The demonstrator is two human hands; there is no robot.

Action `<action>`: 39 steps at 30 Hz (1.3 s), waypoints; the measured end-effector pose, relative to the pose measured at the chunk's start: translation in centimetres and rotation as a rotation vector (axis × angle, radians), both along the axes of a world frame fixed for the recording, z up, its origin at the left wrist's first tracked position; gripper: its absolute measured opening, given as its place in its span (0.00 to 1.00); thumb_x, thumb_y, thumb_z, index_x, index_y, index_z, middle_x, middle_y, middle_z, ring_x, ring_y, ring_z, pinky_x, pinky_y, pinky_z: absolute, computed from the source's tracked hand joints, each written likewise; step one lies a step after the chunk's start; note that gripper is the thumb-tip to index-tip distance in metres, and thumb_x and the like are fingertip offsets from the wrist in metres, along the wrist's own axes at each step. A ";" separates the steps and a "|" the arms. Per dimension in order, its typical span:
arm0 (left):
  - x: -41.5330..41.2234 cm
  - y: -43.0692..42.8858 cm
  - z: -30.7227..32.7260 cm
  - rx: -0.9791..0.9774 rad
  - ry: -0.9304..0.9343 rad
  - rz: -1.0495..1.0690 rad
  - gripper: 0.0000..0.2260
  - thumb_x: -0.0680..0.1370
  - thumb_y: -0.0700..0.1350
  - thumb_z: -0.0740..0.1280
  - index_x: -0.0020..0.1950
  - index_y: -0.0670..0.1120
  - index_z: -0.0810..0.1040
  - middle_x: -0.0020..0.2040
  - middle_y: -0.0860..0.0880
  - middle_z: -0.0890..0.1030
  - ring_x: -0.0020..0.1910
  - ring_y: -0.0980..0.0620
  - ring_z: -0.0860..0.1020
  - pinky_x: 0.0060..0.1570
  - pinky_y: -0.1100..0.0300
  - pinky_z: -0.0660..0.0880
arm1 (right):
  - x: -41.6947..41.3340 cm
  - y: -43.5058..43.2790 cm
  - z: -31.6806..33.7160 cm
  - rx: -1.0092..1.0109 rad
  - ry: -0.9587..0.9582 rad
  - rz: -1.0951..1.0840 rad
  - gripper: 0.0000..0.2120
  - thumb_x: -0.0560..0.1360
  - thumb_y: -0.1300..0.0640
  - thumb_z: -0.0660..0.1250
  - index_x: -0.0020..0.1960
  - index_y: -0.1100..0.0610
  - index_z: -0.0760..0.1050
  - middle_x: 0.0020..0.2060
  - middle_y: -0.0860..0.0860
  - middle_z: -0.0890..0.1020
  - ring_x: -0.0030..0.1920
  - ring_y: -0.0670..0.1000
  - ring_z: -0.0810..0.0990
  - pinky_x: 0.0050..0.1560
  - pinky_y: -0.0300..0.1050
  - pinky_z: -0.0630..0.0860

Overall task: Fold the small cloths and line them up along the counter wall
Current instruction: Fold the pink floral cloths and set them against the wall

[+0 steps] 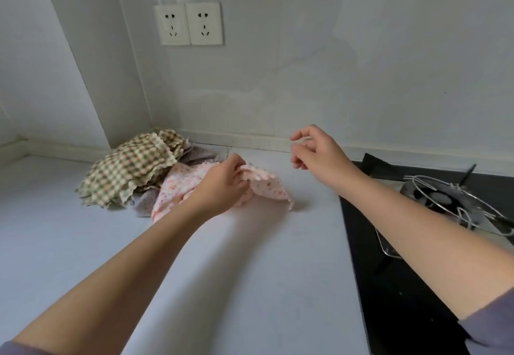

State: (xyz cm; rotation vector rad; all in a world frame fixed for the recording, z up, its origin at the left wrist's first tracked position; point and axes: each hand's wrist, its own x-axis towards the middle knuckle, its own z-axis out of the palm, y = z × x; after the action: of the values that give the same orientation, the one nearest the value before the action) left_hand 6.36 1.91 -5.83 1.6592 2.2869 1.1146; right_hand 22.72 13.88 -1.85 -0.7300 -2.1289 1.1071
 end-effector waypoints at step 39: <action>0.2 -7.1 -6.8 -0.259 0.437 0.006 0.18 0.80 0.56 0.57 0.67 0.52 0.69 0.67 0.53 0.70 0.66 0.50 0.68 0.62 0.53 0.64 | 3.1 -9.4 -9.4 0.496 -0.649 -0.093 0.18 0.80 0.52 0.55 0.68 0.52 0.68 0.64 0.48 0.71 0.64 0.51 0.68 0.64 0.47 0.67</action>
State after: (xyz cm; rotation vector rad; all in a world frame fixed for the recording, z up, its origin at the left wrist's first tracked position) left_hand 6.61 -5.16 -12.66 1.9341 2.5447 0.4536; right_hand 25.82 4.51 -11.27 -1.0169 -2.7114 0.2599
